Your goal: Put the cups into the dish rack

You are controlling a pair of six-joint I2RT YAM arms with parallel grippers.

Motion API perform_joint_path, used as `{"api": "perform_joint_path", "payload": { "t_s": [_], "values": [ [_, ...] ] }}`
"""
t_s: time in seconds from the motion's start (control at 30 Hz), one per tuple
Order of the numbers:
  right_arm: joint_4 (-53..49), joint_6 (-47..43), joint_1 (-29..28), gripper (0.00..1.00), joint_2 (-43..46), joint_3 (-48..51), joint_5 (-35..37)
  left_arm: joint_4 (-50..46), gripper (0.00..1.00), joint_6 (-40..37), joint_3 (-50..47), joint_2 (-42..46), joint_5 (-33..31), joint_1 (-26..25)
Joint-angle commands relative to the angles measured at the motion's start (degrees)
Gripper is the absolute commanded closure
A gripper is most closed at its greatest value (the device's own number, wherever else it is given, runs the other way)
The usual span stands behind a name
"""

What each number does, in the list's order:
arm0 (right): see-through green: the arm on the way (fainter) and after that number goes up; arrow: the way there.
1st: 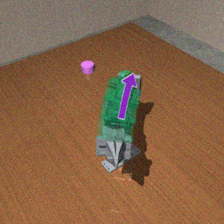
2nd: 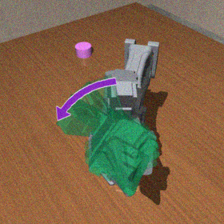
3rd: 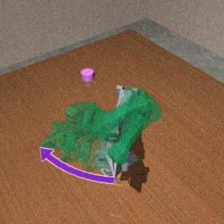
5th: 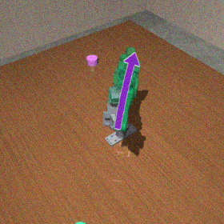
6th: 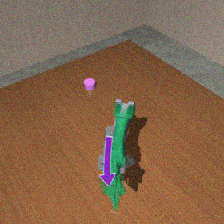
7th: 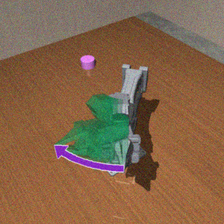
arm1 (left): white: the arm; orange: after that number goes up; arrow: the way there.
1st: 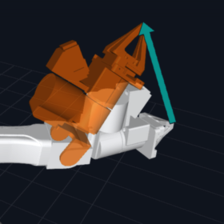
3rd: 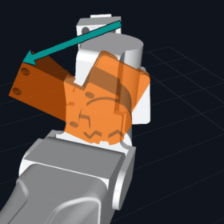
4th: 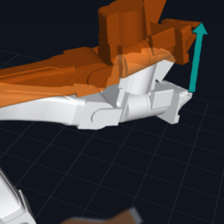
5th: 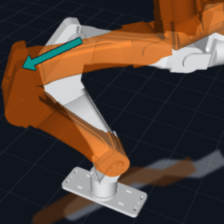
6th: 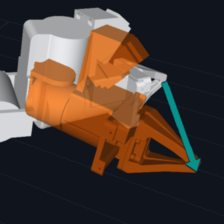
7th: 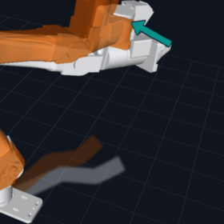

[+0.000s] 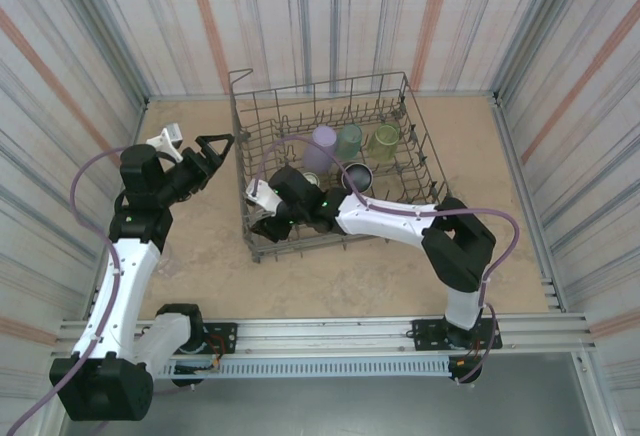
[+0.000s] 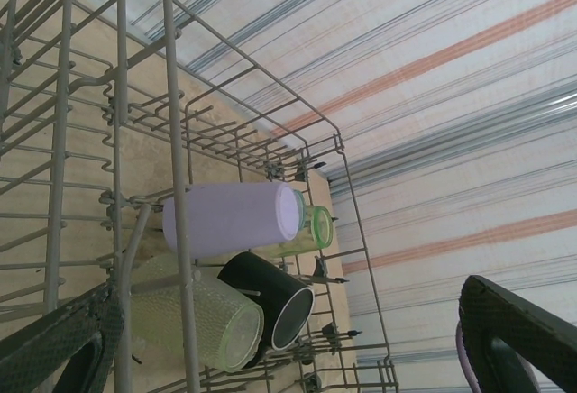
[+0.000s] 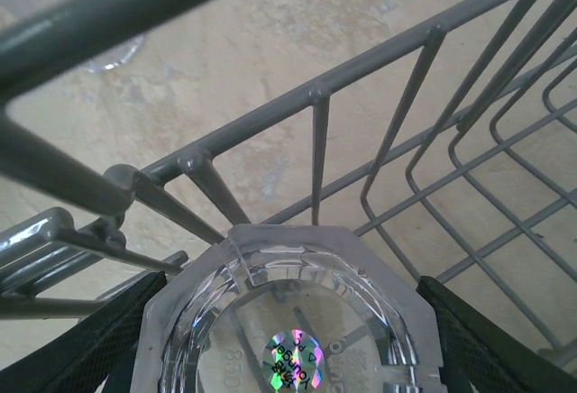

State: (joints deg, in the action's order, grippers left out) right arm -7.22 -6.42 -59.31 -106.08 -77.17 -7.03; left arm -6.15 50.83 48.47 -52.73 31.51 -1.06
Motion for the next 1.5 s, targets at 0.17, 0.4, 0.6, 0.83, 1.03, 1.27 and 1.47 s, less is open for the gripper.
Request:
{"api": "perform_joint_path", "payload": {
  "t_s": [0.17, 0.4, 0.6, 0.83, 1.03, 1.27, 1.47],
  "values": [
    [-5.72, -1.72, -1.99, 0.24, -2.69, -2.79, 7.0, 0.39, 0.01, -0.64, -0.27, 0.68, 0.41, 0.49],
    [-2.62, -0.22, -2.02, 0.01, 1.85, -0.95, 5.56, 0.32, 0.01, -0.64, -0.48, 0.89, 0.31, 0.51],
    [3.73, 1.15, -1.87, 0.01, 6.99, 3.72, 3.8, 0.13, 0.01, -0.82, -0.65, 1.28, 0.23, 0.53],
    [8.35, 3.36, -0.83, 0.01, 11.64, 7.61, 2.34, -0.3, 0.01, -0.82, -0.57, 1.58, 0.11, 0.78],
    [10.69, 5.01, -0.17, 0.01, 15.06, 10.33, 0.08, -1.22, 0.01, -1.47, -0.39, 2.01, -0.14, 1.1],
    [11.52, 5.6, 0.64, 0.01, 19.73, 14.56, 2.0, -7.11, 0.01, -5.07, 1.59, 2.66, -3.46, 1.91],
    [11.84, 5.81, 1.8, 0.01, 25.24, 19.47, 3.74, -15.45, 0.01, -10.17, 5.2, 2.13, -7.94, 2.25]
  ]
}}
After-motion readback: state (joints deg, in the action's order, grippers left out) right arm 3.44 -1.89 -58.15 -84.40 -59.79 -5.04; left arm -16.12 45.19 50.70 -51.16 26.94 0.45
